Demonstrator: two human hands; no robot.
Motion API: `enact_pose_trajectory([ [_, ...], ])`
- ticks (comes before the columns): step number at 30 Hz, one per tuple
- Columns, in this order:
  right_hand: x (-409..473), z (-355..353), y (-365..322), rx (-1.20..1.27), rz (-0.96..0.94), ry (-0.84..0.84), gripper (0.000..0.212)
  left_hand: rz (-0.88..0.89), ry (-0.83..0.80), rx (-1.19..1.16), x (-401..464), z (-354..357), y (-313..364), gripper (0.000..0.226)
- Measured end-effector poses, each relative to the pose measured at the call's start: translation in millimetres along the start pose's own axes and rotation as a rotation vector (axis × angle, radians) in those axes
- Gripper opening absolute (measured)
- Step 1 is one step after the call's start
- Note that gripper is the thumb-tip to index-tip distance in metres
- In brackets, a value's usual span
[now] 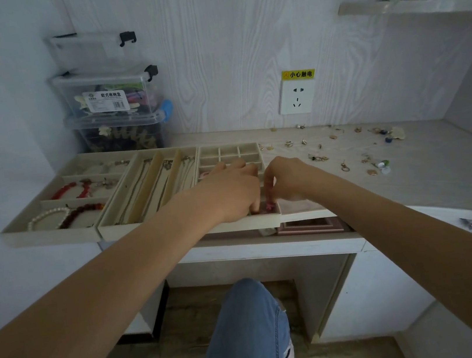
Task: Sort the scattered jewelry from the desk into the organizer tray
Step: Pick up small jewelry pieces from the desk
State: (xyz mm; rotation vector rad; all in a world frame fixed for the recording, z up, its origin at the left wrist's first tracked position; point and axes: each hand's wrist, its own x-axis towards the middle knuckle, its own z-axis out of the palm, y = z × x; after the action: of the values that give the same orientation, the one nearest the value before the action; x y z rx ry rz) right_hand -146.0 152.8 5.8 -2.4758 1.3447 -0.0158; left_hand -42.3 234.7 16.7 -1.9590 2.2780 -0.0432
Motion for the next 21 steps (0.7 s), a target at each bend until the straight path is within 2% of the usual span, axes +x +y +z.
enact_pose_trajectory([
  [6,-3,0,-7,-0.037,-0.037,-0.052,0.014,0.000,0.011,0.001,2,0,1,0.030],
  [11,-1,2,-9,-0.089,-0.028,-0.052,0.021,0.002,0.009,-0.012,1,2,-1,0.030],
  [18,-7,-1,-2,0.049,-0.017,-0.063,0.021,0.022,0.026,0.019,3,6,0,0.030],
  [21,-12,-5,4,0.216,-0.003,-0.080,0.025,0.031,0.038,0.016,3,5,0,0.030],
])
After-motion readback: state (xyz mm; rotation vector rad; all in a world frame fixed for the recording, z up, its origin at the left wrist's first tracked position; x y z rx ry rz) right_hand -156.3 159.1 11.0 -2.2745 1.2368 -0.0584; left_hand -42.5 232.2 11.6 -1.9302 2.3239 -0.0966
